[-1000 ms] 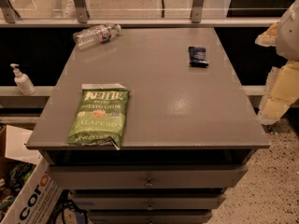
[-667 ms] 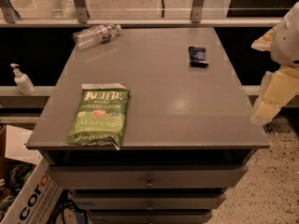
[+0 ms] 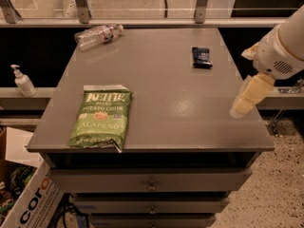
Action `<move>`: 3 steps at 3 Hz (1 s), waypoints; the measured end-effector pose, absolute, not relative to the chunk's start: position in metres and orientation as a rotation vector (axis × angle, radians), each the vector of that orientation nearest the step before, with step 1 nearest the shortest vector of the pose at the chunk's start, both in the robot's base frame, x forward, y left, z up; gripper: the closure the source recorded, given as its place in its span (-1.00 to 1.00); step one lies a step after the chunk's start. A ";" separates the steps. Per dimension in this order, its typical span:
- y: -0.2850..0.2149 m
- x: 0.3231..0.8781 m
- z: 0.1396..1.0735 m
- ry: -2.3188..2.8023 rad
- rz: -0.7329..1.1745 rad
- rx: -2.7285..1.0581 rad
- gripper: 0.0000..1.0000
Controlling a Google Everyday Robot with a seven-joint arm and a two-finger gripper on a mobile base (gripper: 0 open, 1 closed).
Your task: Move rxbar blueberry near water bottle
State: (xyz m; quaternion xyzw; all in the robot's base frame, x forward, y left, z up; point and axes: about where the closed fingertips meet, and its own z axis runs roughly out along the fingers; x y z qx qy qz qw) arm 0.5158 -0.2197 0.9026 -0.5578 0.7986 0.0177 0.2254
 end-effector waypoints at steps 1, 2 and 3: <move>-0.215 0.560 0.882 2.160 0.099 -1.454 -1.00; -0.203 0.607 0.870 2.081 0.179 -1.375 -1.00; -0.203 0.607 0.870 2.082 0.178 -1.378 -1.00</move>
Offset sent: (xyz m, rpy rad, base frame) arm 0.1467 0.0252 -0.0338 0.3380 -0.1672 -0.0353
